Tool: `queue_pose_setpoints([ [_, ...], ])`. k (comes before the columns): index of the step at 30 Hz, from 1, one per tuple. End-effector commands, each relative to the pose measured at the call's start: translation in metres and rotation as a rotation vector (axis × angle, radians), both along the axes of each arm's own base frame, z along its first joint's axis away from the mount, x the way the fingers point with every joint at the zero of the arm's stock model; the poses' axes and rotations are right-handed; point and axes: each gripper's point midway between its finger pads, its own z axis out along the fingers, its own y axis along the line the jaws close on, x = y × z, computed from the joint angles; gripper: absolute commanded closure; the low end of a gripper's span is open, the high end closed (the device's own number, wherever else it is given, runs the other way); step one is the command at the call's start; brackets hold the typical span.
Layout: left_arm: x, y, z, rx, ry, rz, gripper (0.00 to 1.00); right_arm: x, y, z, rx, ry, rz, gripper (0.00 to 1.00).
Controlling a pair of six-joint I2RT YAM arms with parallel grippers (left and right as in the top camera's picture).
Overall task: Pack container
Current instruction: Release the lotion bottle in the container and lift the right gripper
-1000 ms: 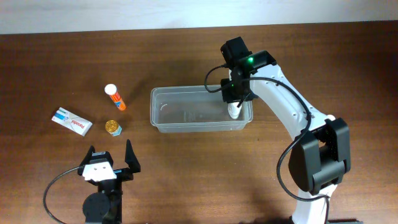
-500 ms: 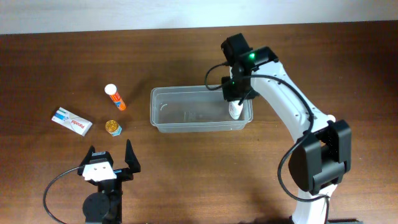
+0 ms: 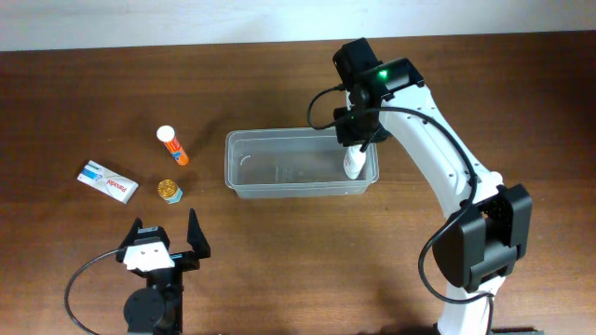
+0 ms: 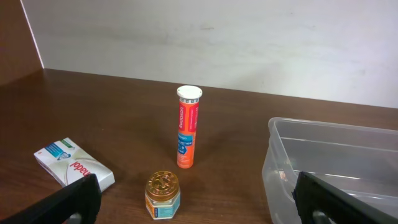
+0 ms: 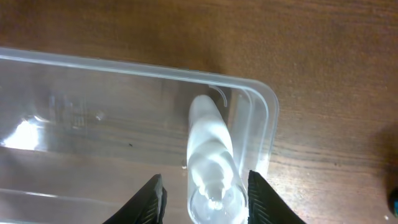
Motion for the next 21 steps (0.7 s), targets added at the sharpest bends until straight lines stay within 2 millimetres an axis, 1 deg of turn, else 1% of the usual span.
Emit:
queue_pose_setpoints([
  [1,0.000,0.001,-0.002,0.016,0.001,0.004,0.01,0.000,-0.002,0.013,-0.014,-0.027,0.013,0.64],
  [5,0.000,0.001,-0.002,0.016,0.001,0.004,0.01,0.000,-0.005,0.014,-0.015,-0.023,0.007,0.64],
  [7,0.000,0.001,-0.002,0.016,0.001,0.004,0.01,0.001,-0.010,0.020,-0.013,-0.028,-0.006,0.64],
  [10,0.000,0.001,-0.002,0.016,0.001,0.004,0.01,0.004,-0.018,0.038,-0.009,-0.043,-0.018,0.64],
  [12,0.000,0.001,-0.002,0.016,0.001,0.004,0.01,0.005,-0.025,0.056,-0.009,-0.059,-0.014,0.62],
  [14,0.000,0.001,-0.002,0.016,0.001,0.004,0.01,0.005,-0.036,0.076,-0.008,-0.076,-0.023,0.60],
  [17,0.000,0.001,-0.002,0.016,0.001,0.004,0.01,-0.001,-0.060,0.100,-0.011,-0.076,-0.071,0.58],
  [19,0.000,0.001,-0.002,0.016,0.001,0.004,0.01,-0.007,-0.080,0.109,-0.016,-0.062,-0.115,0.58],
  [21,0.000,0.001,-0.002,0.016,0.001,0.004,0.01,-0.014,-0.100,0.113,-0.020,-0.034,-0.162,0.57],
])
